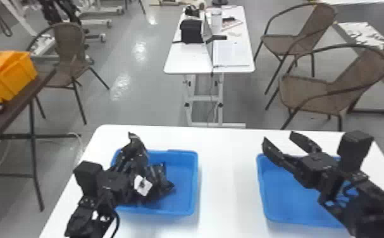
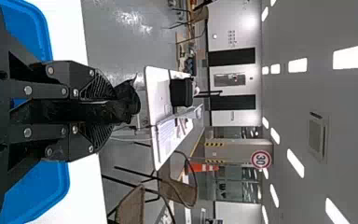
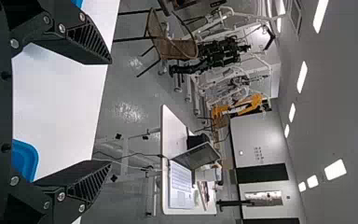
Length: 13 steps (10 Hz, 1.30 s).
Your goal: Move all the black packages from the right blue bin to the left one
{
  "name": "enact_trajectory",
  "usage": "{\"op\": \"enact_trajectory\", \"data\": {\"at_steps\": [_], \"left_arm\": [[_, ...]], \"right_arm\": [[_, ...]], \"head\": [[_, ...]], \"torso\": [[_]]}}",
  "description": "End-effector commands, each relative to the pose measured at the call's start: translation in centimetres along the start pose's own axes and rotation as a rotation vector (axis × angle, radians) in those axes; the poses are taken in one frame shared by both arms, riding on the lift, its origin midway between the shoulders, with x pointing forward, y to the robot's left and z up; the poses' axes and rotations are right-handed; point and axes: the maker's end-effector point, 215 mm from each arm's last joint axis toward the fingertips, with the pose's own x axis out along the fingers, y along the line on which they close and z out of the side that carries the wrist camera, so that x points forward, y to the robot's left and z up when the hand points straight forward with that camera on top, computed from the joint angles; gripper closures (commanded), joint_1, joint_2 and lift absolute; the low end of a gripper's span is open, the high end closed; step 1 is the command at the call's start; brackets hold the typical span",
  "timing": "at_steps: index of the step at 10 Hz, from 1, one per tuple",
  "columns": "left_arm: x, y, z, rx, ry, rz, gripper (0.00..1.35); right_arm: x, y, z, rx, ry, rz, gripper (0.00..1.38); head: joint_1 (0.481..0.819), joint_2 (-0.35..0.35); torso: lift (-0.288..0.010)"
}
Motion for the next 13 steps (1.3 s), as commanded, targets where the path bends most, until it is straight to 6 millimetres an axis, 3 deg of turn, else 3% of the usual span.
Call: {"op": "enact_trajectory", "data": {"at_steps": [1, 2, 4, 5, 7, 9, 11, 12, 13], "left_arm": [[-0.3, 0.4, 1.4, -0.024, -0.059, 0.013, 0.20], [-0.5, 0.6, 2.3, -0.015, -0.084, 0.018, 0.04], [-0.9, 1.4, 5.6, -0.003, -0.154, 0.032, 0.20], [-2.0, 1.6, 7.0, -0.012, -0.171, 0.036, 0.22], [-5.6, 1.7, 8.5, -0.005, -0.179, 0.045, 0.22], [-8.7, 1.8, 5.9, -0.004, -0.113, 0.066, 0.22], [-11.9, 1.9, 1.6, 0.043, -0.002, 0.071, 0.22], [-13.3, 1.8, 0.0, 0.041, 0.042, 0.075, 0.22], [-14.0, 1.8, 0.1, 0.049, 0.040, 0.098, 0.22]], "right_arm": [[0.0, 0.0, 0.1, -0.004, 0.000, 0.001, 0.29], [-0.1, 0.0, 0.2, -0.014, -0.002, -0.002, 0.29], [-0.3, 0.1, 0.9, -0.026, -0.030, -0.002, 0.29], [-0.8, 0.2, 1.3, -0.042, -0.042, -0.006, 0.29], [-3.9, -0.2, 1.2, -0.095, -0.035, -0.044, 0.29], [-8.6, 0.2, -1.4, -0.075, 0.006, -0.076, 0.29], [-12.7, 2.0, -6.1, -0.028, 0.092, -0.077, 0.29], [-14.2, 2.3, -7.3, -0.016, 0.097, -0.092, 0.29], [-15.4, 1.6, -7.3, -0.005, 0.071, -0.142, 0.29]], "head": [[0.695, 0.096], [0.695, 0.098], [0.695, 0.103], [0.695, 0.107], [0.695, 0.111], [0.695, 0.108], [0.695, 0.109], [0.695, 0.121], [0.695, 0.135]], "torso": [[0.000], [0.000], [0.000], [0.000], [0.000], [0.000], [0.000], [0.000], [0.000]]}}
